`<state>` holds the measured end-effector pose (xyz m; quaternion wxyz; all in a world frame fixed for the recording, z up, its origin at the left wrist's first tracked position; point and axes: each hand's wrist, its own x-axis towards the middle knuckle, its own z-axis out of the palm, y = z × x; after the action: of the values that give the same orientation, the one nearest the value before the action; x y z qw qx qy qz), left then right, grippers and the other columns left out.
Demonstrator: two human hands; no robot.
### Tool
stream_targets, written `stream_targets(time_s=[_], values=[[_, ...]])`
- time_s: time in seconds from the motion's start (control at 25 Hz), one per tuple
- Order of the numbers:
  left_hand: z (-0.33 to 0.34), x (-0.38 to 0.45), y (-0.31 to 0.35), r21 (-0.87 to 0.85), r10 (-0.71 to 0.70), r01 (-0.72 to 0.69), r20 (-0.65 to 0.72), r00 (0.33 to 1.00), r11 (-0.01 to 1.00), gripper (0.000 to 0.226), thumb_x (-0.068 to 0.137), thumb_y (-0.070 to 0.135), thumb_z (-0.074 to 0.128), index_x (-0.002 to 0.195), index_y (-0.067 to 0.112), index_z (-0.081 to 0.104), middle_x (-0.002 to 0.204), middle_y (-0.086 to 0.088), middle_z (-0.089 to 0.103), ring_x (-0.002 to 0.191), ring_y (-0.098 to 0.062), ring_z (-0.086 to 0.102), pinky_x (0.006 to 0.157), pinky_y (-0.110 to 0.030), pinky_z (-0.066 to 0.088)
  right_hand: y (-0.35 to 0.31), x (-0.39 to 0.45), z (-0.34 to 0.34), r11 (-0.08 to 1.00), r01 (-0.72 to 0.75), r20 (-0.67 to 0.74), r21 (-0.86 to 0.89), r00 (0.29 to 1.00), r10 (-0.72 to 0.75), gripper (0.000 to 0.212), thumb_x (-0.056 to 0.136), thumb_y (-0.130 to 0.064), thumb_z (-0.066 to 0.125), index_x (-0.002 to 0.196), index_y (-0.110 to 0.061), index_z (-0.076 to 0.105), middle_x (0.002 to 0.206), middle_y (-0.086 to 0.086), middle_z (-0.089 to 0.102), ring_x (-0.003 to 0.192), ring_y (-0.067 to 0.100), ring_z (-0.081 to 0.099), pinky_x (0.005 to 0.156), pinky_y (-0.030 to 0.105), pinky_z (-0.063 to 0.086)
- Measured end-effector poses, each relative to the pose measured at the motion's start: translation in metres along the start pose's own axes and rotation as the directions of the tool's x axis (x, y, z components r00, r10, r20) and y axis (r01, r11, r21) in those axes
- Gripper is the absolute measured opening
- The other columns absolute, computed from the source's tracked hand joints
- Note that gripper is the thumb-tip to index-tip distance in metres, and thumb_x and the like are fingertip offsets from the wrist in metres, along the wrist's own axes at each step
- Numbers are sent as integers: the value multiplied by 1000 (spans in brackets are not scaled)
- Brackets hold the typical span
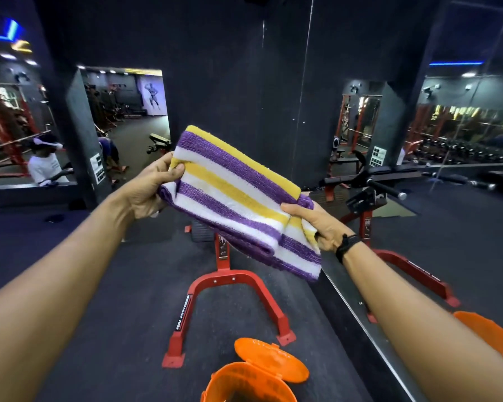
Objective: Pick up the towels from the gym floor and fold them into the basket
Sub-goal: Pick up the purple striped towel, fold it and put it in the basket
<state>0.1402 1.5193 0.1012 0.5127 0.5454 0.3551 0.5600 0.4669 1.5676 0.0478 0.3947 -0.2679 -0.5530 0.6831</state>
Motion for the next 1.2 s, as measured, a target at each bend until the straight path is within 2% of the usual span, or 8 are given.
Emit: stream_targets(time_s=[0.08,0.16,0.32,0.48,0.72,0.96,1.08,1.2], values=[[-12,-2,-1,133,-78,78,-10,997,988,62,62,27,86,117,17,58,97,-2,70,83,-14,69,65,-28,59,-11,2,-5,992,33,-40,-119,998,-38,49,75,-15,72,121,-4,61,118,18,65,93,24,69,85,36,56],[-18,-3,-7,237,-135,147,-66,989,960,66,50,27,93,109,19,63,97,-3,70,79,-13,68,64,-25,58,-22,6,-9,968,59,-70,-245,994,-78,45,76,-14,71,119,-3,62,116,17,67,97,27,68,86,34,56],[-6,-1,-24,399,-172,236,-189,967,886,49,78,3,72,123,14,56,116,-12,63,93,-17,67,70,-26,59,-37,20,-16,908,65,-107,-414,987,-119,33,79,-13,74,111,-7,68,110,16,70,100,30,66,93,41,53],[0,8,-59,602,-115,281,-299,947,747,57,78,11,76,129,16,50,115,-8,58,101,-19,59,91,-38,51,-29,29,-16,837,11,-100,-548,992,-78,25,80,-13,75,103,-5,71,101,14,73,86,21,69,84,34,55],[-2,9,-153,816,-171,293,-239,956,499,59,75,18,80,127,14,53,114,-8,58,97,-21,59,91,-34,49,49,50,-51,562,-217,-182,-798,976,118,37,69,-32,80,85,-1,69,75,3,67,68,13,59,70,31,48],[-31,1,-277,849,-426,315,-120,897,425,60,78,16,77,131,9,51,125,-10,58,109,-21,57,92,-25,42,178,46,-108,260,-548,-477,-795,829,291,35,69,-41,79,66,-15,56,73,4,58,72,21,56,64,27,40],[-53,0,-347,872,-531,313,-74,844,376,59,79,17,76,132,7,51,129,-11,57,116,-23,56,89,-22,38,252,33,-132,115,-711,-634,-694,679,369,36,69,-44,78,84,-15,64,91,10,64,91,27,64,72,31,47],[-74,-4,-420,884,-626,320,-41,779,340,62,80,26,75,133,12,49,134,-12,54,122,-24,53,102,-32,41,322,22,-145,-55,-794,-755,-605,550,356,43,73,-45,75,101,-14,65,109,12,65,102,32,63,80,34,49]])
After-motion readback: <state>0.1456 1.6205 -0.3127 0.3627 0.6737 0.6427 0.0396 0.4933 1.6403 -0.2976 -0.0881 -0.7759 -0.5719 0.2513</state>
